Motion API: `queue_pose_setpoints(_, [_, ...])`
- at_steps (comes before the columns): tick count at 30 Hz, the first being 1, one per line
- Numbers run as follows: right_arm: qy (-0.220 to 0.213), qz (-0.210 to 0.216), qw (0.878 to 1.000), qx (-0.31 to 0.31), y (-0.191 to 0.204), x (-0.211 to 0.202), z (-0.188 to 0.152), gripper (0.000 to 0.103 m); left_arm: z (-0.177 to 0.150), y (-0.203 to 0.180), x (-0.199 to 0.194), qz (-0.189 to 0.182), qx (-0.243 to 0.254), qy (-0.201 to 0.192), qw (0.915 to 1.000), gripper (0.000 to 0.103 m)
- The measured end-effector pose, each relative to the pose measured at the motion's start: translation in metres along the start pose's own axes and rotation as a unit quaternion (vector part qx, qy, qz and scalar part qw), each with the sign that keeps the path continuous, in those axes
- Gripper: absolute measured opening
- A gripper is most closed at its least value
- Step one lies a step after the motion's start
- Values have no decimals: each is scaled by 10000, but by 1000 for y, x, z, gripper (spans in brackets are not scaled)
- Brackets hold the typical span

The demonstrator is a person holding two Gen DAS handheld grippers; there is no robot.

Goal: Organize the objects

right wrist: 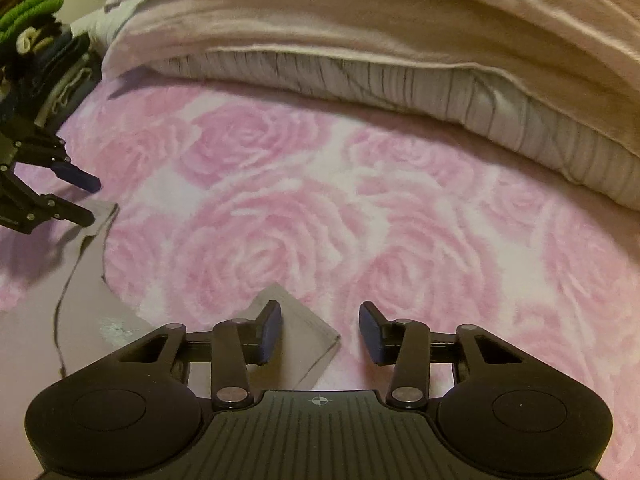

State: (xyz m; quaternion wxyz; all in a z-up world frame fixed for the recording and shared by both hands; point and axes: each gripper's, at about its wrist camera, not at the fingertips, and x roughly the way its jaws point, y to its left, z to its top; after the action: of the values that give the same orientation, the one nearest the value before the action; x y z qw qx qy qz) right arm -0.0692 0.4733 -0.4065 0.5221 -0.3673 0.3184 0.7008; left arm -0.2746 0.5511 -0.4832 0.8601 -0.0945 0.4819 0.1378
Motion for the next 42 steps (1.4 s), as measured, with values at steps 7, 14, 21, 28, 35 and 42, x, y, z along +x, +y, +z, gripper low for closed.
queue_pose_setpoints(7, [-6, 117, 9997, -237, 8, 1, 0, 0, 0, -18, -4, 163, 154, -112, 9997, 2])
queue_pose_setpoints(14, [-1172, -415, 9899, -680, 28, -98, -31, 0, -28, -64, -91, 445, -447, -1091, 9920, 1])
queue_pose_setpoints(21, [-1691, -542, 9789, -1015, 93, -190, -112, 0, -106, -167, -165, 828, -785, -1243, 9857, 1])
queue_pose_setpoints(28, [-986, 224, 9784, -1804, 171, -225, -240, 0, -195, -275, -182, 616, -1700, -642, 9814, 6])
queue_pose_setpoints(35, [685, 535, 9962, -105, 195, -204, -300, 45, -243, -302, -191, 399, -3407, -359, 9386, 28])
queue_pose_setpoints(42, [143, 1138, 9029, 4143, 140, -189, -306, 46, -258, -265, -181, -19, -5547, -891, 8272, 28])
